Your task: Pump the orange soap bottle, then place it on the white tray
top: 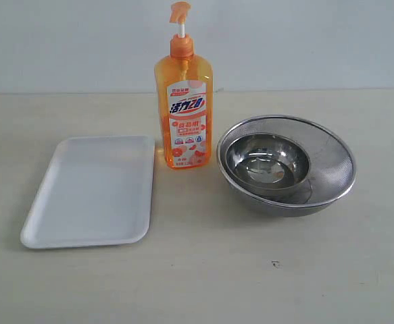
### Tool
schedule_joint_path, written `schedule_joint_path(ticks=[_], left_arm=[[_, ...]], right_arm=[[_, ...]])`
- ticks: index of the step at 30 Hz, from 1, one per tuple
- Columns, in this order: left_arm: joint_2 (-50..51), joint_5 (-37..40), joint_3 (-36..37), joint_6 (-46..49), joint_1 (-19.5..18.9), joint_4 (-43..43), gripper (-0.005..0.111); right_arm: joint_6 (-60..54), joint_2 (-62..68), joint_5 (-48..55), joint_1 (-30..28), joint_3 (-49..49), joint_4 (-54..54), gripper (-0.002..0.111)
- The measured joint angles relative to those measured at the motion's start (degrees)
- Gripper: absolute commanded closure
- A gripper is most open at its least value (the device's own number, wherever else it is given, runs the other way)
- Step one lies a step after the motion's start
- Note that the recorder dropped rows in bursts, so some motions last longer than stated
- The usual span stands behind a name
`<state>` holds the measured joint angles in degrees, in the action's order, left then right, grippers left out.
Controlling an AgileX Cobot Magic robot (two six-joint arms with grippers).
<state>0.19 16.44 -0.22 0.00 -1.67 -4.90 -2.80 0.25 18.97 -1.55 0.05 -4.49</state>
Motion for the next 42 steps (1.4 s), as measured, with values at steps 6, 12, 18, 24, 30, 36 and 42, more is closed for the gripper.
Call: schedule_joint_path(ticks=[6,12,18,24,30,36,42], left_arm=[[0.0,0.0,0.0,0.0,0.0,0.0,0.102],[0.0,0.0,0.0,0.0,0.0,0.0,0.102],[0.0,0.0,0.0,0.0,0.0,0.0,0.102],[0.0,0.0,0.0,0.0,0.0,0.0,0.102],[0.0,0.0,0.0,0.0,0.0,0.0,0.102],[0.0,0.0,0.0,0.0,0.0,0.0,0.102],[0.0,-0.1,0.0,0.0,0.0,2.3,0.102]], right_arm=[[0.0,0.0,0.0,0.0,0.0,0.0,0.108],[0.0,0.0,0.0,0.0,0.0,0.0,0.108],[0.0,0.0,0.0,0.0,0.0,0.0,0.108],[0.0,0.0,0.0,0.0,0.0,0.0,0.108],[0.0,0.0,0.0,0.0,0.0,0.0,0.108],[0.0,0.0,0.0,0.0,0.0,0.0,0.108],[0.0,0.0,0.0,0.0,0.0,0.0,0.108]])
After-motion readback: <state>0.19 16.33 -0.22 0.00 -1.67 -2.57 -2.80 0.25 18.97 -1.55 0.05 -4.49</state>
